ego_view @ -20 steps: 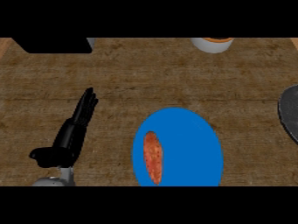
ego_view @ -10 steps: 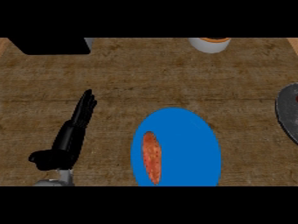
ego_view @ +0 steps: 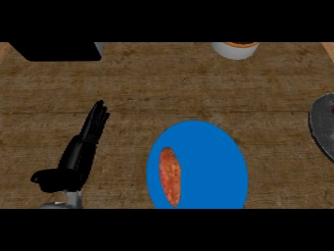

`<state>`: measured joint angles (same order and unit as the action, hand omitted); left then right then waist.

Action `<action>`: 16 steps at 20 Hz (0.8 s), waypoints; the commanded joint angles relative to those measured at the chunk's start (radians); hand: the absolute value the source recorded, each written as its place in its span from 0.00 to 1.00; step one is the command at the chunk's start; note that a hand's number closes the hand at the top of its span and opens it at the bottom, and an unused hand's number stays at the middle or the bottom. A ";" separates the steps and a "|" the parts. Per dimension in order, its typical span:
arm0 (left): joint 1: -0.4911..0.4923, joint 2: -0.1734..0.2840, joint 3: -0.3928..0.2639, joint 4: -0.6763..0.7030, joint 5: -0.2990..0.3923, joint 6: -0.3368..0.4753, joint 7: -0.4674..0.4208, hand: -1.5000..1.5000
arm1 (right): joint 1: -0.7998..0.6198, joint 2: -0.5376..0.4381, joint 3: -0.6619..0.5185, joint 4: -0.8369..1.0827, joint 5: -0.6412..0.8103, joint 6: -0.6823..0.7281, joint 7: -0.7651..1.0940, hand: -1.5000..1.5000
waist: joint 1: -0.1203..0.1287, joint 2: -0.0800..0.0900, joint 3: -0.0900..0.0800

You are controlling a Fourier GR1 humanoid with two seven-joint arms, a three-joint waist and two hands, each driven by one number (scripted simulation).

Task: Pick the bell pepper from the plate and place it in the pan

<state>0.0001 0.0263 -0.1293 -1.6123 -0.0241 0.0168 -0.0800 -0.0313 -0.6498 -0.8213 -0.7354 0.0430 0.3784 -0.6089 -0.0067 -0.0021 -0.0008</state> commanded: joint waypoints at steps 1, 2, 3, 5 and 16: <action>-0.031 0.008 0.033 0.082 0.012 -0.025 -0.061 0.50 | 0.105 0.062 0.017 -0.168 -0.045 0.019 0.067 0.00 | -0.001 0.001 0.000; 0.029 0.015 0.014 -0.026 0.004 -0.018 0.003 0.50 | 0.031 -0.010 0.024 -0.065 -0.041 0.006 0.055 0.00 | 0.007 0.001 0.001; -0.085 0.010 0.051 0.057 0.018 -0.016 0.009 0.50 | 0.123 0.087 0.034 -0.169 -0.020 -0.026 0.021 0.00 | -0.001 0.001 0.000; -0.007 -0.009 0.017 0.013 0.008 -0.011 -0.010 0.50 | 0.117 0.057 0.029 -0.164 -0.039 -0.035 0.037 0.00 | 0.004 0.001 0.001; -0.040 -0.009 0.022 -0.015 -0.010 0.003 0.055 0.50 | 0.192 0.114 0.061 -0.315 -0.022 -0.123 0.068 0.00 | 0.003 0.001 0.000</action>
<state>-0.0134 0.0220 -0.1127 -1.6053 -0.0273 0.0059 -0.0741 0.1137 -0.5767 -0.7683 -0.9590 0.0160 0.2930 -0.5482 -0.0024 -0.0006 -0.0003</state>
